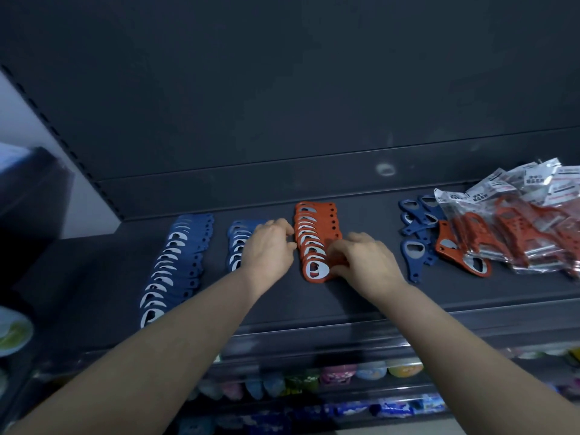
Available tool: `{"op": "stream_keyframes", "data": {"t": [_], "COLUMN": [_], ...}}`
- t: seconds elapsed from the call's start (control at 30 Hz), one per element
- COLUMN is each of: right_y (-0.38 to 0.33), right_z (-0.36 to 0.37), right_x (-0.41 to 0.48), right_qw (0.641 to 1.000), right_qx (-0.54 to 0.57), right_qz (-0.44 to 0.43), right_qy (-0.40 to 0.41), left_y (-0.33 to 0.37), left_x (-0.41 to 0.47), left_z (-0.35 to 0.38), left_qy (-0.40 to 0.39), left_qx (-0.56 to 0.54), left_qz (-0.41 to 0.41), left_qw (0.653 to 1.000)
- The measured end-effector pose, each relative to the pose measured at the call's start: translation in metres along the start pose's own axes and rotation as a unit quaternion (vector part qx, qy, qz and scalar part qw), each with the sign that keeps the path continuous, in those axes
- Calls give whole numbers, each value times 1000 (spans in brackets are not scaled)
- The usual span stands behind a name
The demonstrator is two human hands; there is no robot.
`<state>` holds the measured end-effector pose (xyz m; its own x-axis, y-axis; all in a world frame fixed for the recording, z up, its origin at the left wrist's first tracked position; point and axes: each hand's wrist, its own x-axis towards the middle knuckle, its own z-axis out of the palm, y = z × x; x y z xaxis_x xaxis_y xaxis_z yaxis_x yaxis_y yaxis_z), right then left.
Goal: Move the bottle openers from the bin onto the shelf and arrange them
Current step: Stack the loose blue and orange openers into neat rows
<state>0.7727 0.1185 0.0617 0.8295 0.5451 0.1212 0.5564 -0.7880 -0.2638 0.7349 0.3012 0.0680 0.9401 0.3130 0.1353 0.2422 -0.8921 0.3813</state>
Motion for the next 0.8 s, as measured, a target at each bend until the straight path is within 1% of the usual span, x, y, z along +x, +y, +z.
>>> {"op": "stream_keyframes", "data": {"t": [0.07, 0.13, 0.2, 0.27, 0.33, 0.4, 0.5, 0.6, 0.7, 0.77, 0.8], "right_y": [0, 0, -3, -4, -5, -7, -9, -4, -2, -1, 1], "right_z": [9, 17, 22, 25, 28, 29, 35, 39, 36, 32, 29], "right_x": [-2, -3, -1, 8, 20, 29, 37, 45, 50, 49, 47], "right_qw": [999, 996, 982, 969, 964, 959, 953, 965, 973, 972, 972], "right_qx": [-1, 77, 174, 225, 237, 252, 271, 215, 171, 180, 184], "right_qz": [10, 36, 71, 99, 118, 121, 121, 140, 139, 135, 134], "right_qy": [32, 24, -5, -21, -32, -50, -59, -48, -71, -66, -54], "left_y": [4, 12, 21, 29, 36, 38, 34, 29, 24, 27, 30], "left_x": [4, 7, 9, 14, 19, 25, 34, 46, 63, 66, 66], "left_z": [5, 13, 19, 23, 28, 39, 51, 44, 46, 47, 47], "left_qy": [-23, -58, -76, -97, -114, -115, -111, -101, -103, -119, -122], "left_qx": [-80, -181, -269, -312, -333, -361, -364, -318, -316, -293, -261], "left_qz": [1, -4, -28, -63, -92, -116, -130, -117, -116, -98, -78], "left_qw": [997, 982, 960, 943, 931, 918, 916, 935, 936, 944, 954]}}
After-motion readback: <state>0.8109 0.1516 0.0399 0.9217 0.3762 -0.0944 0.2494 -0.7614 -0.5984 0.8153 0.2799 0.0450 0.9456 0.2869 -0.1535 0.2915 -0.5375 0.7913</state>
